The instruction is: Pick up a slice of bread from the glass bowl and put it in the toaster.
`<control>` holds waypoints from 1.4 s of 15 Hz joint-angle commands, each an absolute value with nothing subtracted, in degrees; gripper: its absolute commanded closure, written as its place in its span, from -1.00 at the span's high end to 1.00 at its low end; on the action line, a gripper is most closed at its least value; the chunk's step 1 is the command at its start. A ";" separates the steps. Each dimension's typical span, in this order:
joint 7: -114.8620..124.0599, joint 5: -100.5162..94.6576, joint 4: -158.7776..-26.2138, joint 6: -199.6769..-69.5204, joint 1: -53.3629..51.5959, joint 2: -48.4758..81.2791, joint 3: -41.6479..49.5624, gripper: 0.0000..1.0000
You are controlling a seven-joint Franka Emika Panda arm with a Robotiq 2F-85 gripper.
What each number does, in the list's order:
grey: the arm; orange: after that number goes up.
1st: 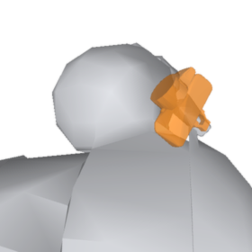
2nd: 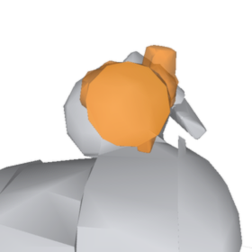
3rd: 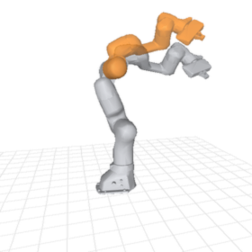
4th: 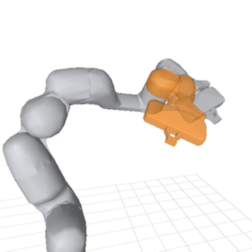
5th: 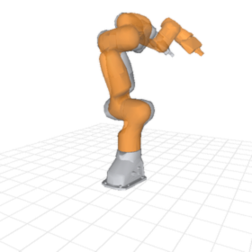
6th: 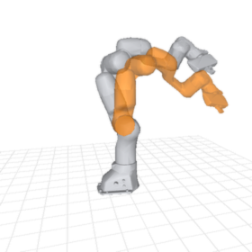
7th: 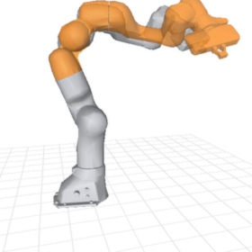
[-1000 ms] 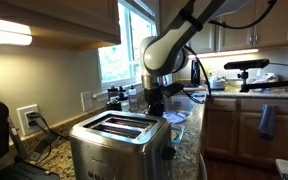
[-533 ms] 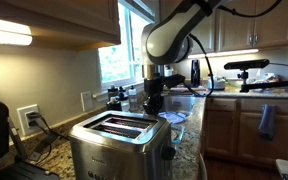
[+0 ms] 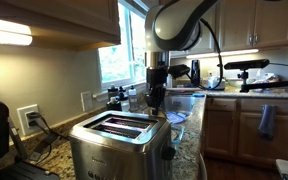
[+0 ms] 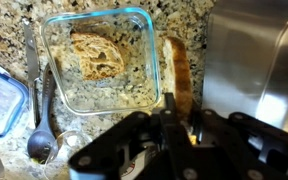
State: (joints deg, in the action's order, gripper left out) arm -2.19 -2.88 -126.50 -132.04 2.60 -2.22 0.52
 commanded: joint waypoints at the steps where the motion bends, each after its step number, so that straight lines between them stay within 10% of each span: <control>1: -2.13 -3.82 -130.62 -130.77 1.85 -8.04 0.59 -0.85; 21: -0.17 -5.86 -137.25 -130.77 0.39 -22.98 -2.80 -0.85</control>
